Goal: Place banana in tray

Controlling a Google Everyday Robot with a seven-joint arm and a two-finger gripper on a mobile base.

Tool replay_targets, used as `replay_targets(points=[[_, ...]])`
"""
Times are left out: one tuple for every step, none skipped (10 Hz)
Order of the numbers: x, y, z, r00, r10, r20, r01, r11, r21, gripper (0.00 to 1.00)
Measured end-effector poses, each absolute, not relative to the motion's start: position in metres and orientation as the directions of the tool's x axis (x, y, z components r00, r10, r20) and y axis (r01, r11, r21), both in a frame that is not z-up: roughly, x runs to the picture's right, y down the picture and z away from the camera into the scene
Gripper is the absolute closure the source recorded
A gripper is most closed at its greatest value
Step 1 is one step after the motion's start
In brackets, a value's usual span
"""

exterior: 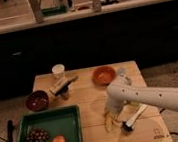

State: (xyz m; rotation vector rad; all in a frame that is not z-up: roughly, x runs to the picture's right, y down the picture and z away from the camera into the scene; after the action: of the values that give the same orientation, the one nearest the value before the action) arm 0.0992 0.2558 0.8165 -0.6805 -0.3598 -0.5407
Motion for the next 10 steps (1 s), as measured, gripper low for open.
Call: replay_targets(points=[[0.099, 0.254, 0.818, 0.810, -0.348, 0.471, 0.571, 0.648, -0.503, 0.88], [0.101, 0.252, 0.819, 0.817, -0.346, 0.460, 0.563, 0.647, -0.514, 0.96], [0.102, 0.245, 0.819, 0.825, -0.346, 0.447, 0.554, 0.648, -0.522, 1.00], [0.103, 0.241, 0.819, 0.829, -0.346, 0.440, 0.550, 0.647, -0.527, 1.00], [0.103, 0.236, 0.818, 0.830, -0.349, 0.434, 0.549, 0.646, -0.530, 1.00], [0.102, 0.228, 0.817, 0.832, -0.352, 0.428, 0.547, 0.646, -0.532, 1.00], [0.102, 0.222, 0.815, 0.834, -0.354, 0.423, 0.545, 0.648, -0.532, 1.00], [0.103, 0.216, 0.812, 0.836, -0.355, 0.418, 0.542, 0.650, -0.533, 1.00], [0.103, 0.208, 0.809, 0.838, -0.355, 0.414, 0.540, 0.653, -0.531, 1.00], [0.103, 0.202, 0.806, 0.838, -0.356, 0.413, 0.539, 0.656, -0.528, 1.00]])
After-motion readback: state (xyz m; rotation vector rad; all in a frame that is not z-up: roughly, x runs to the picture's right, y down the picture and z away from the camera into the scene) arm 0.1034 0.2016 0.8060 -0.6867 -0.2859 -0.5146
